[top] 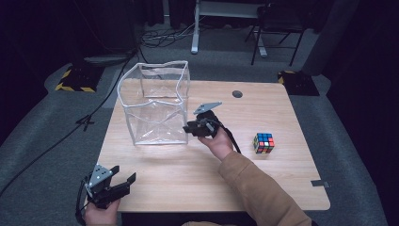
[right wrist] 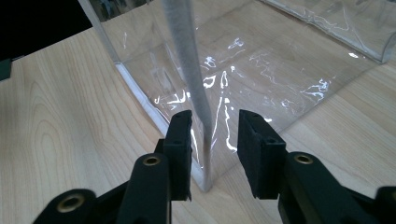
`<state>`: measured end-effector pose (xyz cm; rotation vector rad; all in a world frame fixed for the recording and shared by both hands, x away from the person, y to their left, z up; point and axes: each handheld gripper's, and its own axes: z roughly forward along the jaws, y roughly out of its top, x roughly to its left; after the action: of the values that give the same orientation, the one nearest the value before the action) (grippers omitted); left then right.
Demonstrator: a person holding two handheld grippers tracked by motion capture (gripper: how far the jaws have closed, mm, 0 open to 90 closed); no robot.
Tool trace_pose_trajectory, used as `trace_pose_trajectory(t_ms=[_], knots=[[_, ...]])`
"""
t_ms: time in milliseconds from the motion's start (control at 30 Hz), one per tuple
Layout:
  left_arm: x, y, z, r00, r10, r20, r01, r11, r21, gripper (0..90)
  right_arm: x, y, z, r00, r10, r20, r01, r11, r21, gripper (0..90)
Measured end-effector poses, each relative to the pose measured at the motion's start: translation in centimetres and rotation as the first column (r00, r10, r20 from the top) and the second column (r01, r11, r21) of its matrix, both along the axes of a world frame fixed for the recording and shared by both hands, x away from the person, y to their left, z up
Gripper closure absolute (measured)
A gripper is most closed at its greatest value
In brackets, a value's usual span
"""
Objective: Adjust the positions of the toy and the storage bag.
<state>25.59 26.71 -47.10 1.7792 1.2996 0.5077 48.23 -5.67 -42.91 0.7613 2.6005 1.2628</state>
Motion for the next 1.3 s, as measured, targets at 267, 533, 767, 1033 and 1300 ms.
trace_pose_trajectory(t_ms=[267, 533, 767, 1033, 1300], knots=[[0.1, 0.1, 0.0, 1.0, 0.0, -0.002, 0.0, 1.0, 0.001, 28.4, -0.4, 0.5, 0.0, 0.9995, 0.02, 0.024, -0.019, 0.999, -0.035, 86.7], [1.2, -0.4, 0.0, 0.9999, -0.012, -0.003, 0.012, 0.9999, 0.009, 28.3, -2.3, -2.2, 0.1, 0.9999, 0.009, 0.015, -0.008, 1.0, -0.025, 86.6], [2.6, -0.5, 0.0, 0.9997, -0.005, -0.024, 0.005, 0.9997, 0.022, 27.8, -5.2, -5.8, 0.2, 0.9999, -0.009, -0.013, 0.009, 0.999, -0.033, 86.5], [4.0, -1.3, 0.1, 0.9987, -0.034, -0.037, 0.034, 0.9992, 0.019, 27.5, -8.2, -8.9, 0.3, 0.9998, 0.001, -0.022, -0.002, 0.999, -0.037, 86.5], [5.2, -1.9, -0.2, 0.9964, -0.059, -0.061, 0.061, 0.9977, 0.028, 27.5, -11.7, -12.0, 0.1, 0.9992, 0.002, -0.04, -0.002, 1.0, -0.006, 86.4]])
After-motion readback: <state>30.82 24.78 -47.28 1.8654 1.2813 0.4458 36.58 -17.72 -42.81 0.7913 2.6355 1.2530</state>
